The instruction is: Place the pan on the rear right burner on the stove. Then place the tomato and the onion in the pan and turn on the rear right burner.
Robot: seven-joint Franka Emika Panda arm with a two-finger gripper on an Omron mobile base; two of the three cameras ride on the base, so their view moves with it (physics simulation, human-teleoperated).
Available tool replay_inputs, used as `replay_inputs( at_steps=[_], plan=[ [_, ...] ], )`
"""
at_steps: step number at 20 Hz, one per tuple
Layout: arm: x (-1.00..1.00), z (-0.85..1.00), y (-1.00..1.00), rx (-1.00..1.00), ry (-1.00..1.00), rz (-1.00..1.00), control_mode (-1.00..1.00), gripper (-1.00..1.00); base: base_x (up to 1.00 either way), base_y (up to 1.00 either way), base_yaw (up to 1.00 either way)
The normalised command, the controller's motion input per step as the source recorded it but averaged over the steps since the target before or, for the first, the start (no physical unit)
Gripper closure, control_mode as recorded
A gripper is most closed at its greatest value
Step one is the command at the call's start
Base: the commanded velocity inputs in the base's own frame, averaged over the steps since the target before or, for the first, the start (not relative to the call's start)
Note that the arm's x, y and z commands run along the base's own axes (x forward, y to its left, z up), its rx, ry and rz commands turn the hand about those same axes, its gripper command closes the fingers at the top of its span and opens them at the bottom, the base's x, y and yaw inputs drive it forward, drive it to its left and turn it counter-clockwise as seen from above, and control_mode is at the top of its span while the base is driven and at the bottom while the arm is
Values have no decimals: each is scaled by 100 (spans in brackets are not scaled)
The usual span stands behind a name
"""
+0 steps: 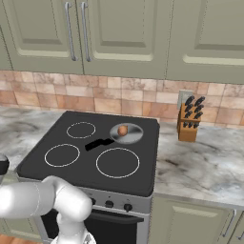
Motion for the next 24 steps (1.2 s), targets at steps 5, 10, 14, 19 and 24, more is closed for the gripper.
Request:
replay_inputs(
  at_steps=[5,10,14,19,24],
  plan=[
    [24,-22,19,-1,1,0,-100,-100,0,0,0],
    [28,-13,44,-2,1,0,-100,-100,0,0,0],
    [26,-15,44,-4,2,0,-100,-100,0,0,0],
    [20,-22,20,-4,0,0,-100,-100,0,0,0],
    [19,-24,14,-3,0,0,-100,-100,0,0,0]
  ],
)
